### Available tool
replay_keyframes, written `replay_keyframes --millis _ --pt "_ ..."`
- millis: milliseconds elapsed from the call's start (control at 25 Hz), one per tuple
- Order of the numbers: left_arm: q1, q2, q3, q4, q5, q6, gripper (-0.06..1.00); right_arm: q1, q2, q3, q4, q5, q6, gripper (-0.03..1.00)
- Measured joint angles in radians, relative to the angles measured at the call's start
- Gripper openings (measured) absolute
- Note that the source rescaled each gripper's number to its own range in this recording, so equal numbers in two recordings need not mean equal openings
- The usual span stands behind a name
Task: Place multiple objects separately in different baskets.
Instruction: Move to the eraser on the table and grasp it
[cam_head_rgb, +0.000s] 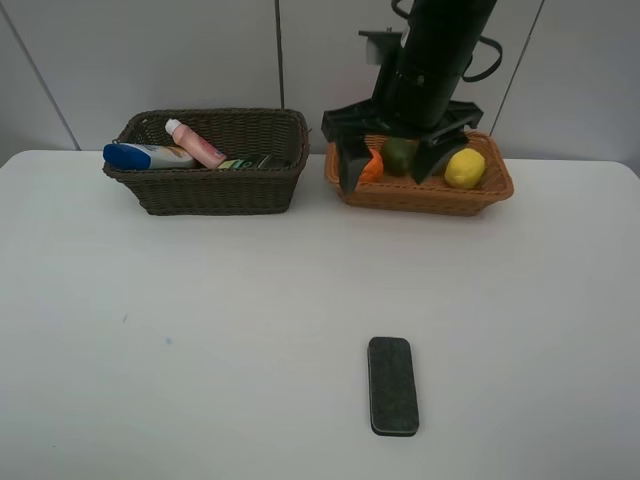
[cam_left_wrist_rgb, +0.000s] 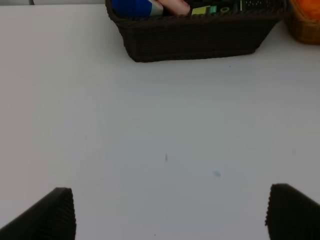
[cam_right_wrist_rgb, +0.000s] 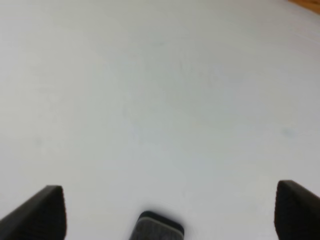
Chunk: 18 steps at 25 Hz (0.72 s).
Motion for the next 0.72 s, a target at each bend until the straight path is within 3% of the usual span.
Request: replay_keyframes --millis 440,720 --pt "0.000 0.000 0.000 0.000 0.000 0.000 1.00 0.000 -0.001 0.432 0.085 0.000 -0.001 0.98" --pt "0.000 0.000 0.000 0.000 0.000 0.000 1.00 0.002 -0.002 0.563 0.269 -0.152 -0.061 0.98"
